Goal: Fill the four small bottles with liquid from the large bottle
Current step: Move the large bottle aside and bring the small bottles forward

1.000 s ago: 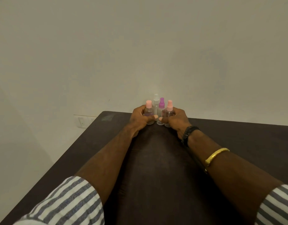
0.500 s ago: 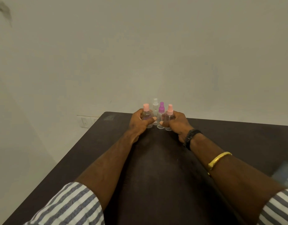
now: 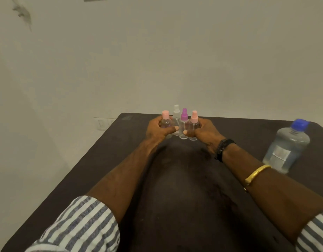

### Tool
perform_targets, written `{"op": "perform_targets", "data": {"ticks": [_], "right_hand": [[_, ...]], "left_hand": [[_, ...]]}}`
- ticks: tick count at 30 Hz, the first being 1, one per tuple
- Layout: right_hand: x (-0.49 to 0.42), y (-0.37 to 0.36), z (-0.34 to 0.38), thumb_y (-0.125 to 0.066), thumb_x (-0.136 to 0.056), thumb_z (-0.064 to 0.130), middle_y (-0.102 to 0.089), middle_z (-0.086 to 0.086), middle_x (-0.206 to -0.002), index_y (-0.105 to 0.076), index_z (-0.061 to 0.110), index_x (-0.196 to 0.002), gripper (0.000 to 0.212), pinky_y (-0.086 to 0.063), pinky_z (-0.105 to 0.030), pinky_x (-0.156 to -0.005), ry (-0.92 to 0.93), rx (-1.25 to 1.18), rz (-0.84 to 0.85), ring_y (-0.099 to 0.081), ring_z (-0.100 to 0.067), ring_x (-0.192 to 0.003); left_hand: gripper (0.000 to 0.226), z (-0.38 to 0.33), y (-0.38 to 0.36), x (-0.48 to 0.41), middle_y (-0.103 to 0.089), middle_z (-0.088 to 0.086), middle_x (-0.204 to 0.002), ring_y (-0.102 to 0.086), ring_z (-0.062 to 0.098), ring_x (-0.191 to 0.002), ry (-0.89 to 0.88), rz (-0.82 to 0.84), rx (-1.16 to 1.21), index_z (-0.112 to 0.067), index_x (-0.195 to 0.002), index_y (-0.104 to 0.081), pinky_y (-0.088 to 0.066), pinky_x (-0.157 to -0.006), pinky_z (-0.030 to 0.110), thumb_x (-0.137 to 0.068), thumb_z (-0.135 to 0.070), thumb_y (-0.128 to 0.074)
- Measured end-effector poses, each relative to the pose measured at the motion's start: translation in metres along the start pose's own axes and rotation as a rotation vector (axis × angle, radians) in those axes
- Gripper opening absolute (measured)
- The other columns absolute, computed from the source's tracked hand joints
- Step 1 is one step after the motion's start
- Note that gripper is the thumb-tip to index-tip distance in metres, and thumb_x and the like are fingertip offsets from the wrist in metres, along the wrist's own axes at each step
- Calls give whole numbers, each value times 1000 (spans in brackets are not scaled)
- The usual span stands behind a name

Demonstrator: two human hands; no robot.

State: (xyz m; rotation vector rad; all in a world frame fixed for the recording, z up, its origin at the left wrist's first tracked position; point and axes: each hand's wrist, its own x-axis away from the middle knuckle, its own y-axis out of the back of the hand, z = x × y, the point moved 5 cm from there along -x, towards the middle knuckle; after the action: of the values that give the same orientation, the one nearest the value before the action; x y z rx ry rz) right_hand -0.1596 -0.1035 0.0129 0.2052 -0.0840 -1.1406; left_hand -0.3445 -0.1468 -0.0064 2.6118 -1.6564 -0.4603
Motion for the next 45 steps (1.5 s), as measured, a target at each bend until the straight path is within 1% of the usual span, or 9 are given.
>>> {"op": "perform_targets", "data": {"ticks": [4, 8, 12, 15, 24, 31, 38, 42, 45], "right_hand": [[33, 1, -3, -77, -84, -5, -72, -8, -113, -70, 8, -118, 37, -50, -23, -73, -3, 19, 14, -66, -19, -100], [54, -3, -16, -78, -83, -4, -71, -6, -111, -69, 9, -120, 39, -55, -32, -88, -9, 54, -30, -66, -24, -106], [65, -1, -31, -82, -82, 4, -68, -2, -115, -66, 13, -127, 48, -52, -47, -104, -64, 123, -161, -62, -24, -111], [71, 2, -38, -84, -82, 10, -66, -3, -116, -64, 14, -131, 53, -49, -52, -108, -91, 142, -232, -61, -26, -113], [76, 2, -36, -87, -81, 19, -68, -7, -127, -63, 18, -132, 57, -50, -51, -106, -81, 236, -294, -63, -28, -118], [89, 12, -32, -89, -77, 15, -69, -6, -120, -64, 13, -122, 52, -51, -34, -94, -28, 309, -329, -59, -18, -102], [93, 20, -34, -87, -81, 17, -67, -10, -126, -62, 11, -126, 52, -51, -40, -102, -38, 350, -343, -62, -27, -115], [95, 20, -30, -91, -76, 20, -68, -7, -123, -61, 14, -126, 58, -54, -41, -99, -17, 335, -347, -63, -25, -113], [97, 20, -24, -91, -76, 20, -67, -6, -124, -60, 14, -129, 62, -54, -41, -100, 12, 324, -357, -63, -24, -112]], "left_hand": [[45, -3, 0, 31, -74, 11, -110, -72, 28, -100, 0, 18, -56, -6, -118, -69, -61, -85, 40, -77, -11, -87], [49, 5, -1, 59, -73, 3, -111, -71, 20, -100, 28, 12, -103, -10, -121, -68, -59, -84, 32, -77, -18, -87], [49, 14, 2, 75, -74, 2, -108, -71, 20, -99, 47, -10, -154, -13, -118, -69, -60, -91, 41, -75, -22, -89], [54, 19, 2, 80, -75, 3, -110, -71, 22, -101, 75, -25, -171, -14, -120, -69, -59, -94, 47, -73, -27, -91], [58, 17, 1, 84, -74, 2, -111, -71, 20, -101, 95, -29, -189, -14, -121, -68, -58, -95, 45, -70, -25, -93], [72, 11, 2, 95, -68, 5, -123, -65, 22, -108, 92, -42, -249, -12, -131, -57, -55, -97, 39, -69, -19, -93], [76, 10, 4, 102, -64, 7, -131, -63, 24, -116, 110, -38, -286, -12, -137, -53, -53, -102, 41, -72, -22, -91], [79, 7, 4, 103, -63, 5, -132, -61, 21, -115, 112, -38, -282, -14, -138, -51, -52, -103, 41, -71, -24, -92], [79, 2, 4, 104, -60, -1, -125, -59, 14, -106, 106, -39, -276, -13, -139, -49, -50, -93, 30, -73, -23, -91]]}}
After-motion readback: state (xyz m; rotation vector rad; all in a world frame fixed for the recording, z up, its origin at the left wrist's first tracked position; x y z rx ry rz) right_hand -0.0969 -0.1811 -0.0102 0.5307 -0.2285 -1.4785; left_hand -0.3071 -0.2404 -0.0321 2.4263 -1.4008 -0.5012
